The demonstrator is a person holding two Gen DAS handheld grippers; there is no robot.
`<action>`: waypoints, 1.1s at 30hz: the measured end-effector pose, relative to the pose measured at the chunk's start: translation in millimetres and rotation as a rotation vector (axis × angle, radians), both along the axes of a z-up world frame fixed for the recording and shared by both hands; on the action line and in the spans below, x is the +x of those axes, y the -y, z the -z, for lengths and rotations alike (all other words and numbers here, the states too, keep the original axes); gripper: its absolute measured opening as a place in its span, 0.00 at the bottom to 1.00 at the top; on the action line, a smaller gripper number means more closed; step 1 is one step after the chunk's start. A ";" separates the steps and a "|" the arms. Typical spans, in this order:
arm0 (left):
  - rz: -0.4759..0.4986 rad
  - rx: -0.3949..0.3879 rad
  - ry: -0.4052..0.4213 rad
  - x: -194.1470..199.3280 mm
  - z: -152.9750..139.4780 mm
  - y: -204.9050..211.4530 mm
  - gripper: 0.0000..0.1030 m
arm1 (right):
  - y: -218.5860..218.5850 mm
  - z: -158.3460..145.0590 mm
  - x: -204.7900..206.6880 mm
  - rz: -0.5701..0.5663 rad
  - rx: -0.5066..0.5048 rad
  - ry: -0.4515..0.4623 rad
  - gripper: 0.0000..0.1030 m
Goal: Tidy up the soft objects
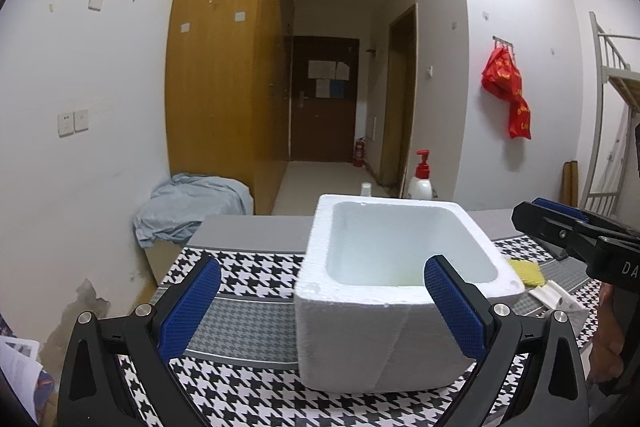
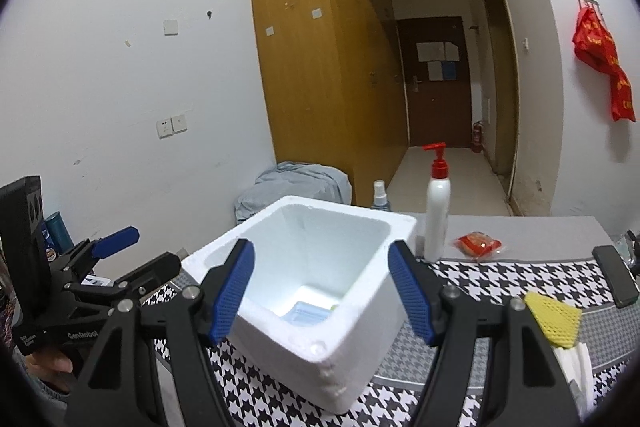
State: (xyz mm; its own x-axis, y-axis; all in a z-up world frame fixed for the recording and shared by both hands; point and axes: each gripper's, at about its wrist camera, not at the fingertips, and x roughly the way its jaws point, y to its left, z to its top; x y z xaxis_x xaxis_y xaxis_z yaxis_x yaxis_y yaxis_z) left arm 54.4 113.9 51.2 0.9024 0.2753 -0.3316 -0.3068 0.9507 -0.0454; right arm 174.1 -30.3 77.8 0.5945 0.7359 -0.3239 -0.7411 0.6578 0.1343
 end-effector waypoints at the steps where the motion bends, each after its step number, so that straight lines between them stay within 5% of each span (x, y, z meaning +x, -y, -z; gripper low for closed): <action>1: 0.003 -0.003 0.008 -0.7 0.2 1.3 0.99 | 2.7 1.3 -1.3 0.007 0.003 0.005 0.71; 19: 0.039 -0.010 0.105 -20.5 19.5 28.3 0.99 | 41.9 26.2 -23.5 0.097 0.058 0.083 0.72; 33: 0.141 0.015 0.087 -12.7 48.2 62.1 0.99 | 76.2 69.4 -14.2 0.216 0.040 0.008 0.73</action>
State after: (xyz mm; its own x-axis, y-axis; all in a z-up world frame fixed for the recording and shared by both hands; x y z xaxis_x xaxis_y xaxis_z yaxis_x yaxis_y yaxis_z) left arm 41.6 51.7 3.0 0.9574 0.1487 -0.2475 -0.1662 0.9848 -0.0514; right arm 160.0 -106.5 8.4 0.7425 0.6031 -0.2915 -0.5844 0.7959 0.1581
